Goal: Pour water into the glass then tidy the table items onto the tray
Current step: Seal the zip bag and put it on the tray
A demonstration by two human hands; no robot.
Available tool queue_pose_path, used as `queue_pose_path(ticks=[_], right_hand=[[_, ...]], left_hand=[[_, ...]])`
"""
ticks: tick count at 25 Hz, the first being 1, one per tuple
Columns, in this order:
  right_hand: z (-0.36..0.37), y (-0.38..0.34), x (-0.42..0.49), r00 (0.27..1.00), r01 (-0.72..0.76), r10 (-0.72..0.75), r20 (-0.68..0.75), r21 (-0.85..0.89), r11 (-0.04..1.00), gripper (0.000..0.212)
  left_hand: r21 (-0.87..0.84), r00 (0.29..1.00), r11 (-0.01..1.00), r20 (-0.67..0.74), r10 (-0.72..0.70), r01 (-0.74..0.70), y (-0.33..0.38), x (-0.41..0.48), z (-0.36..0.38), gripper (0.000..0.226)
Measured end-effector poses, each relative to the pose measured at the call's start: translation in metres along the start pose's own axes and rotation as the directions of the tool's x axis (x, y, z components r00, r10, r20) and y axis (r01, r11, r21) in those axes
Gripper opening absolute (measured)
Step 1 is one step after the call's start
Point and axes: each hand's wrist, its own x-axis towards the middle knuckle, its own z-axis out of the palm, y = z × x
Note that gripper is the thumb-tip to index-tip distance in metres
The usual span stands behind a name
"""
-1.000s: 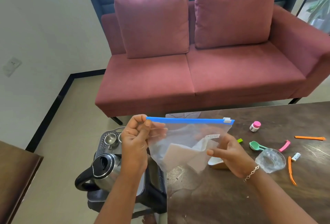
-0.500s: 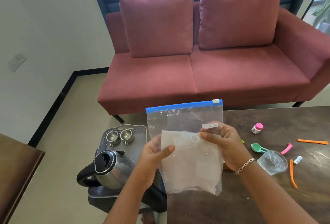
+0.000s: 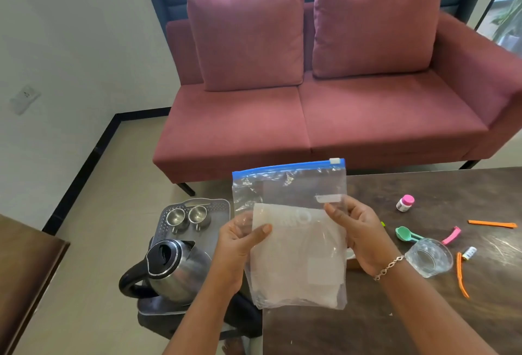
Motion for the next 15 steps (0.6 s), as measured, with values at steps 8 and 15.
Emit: queue_pose_path(ticks=[8, 15], right_hand=[[0.001, -0.003, 0.003, 0.990, 0.045, -0.060, -0.126, -0.122, 0.991, 0.007], [0.002, 0.001, 0.003, 0.957, 0.150, -0.167, -0.239, -0.088, 0.985, 0.038]], left_hand=[[0.059, 0.964, 0.981, -0.183, 0.194, -0.186, 0.001, 0.004, 0.011, 0.015], [0.082, 0.860, 0.961, -0.431, 0.273, -0.264, -0.008, 0.009, 0.020, 0.010]])
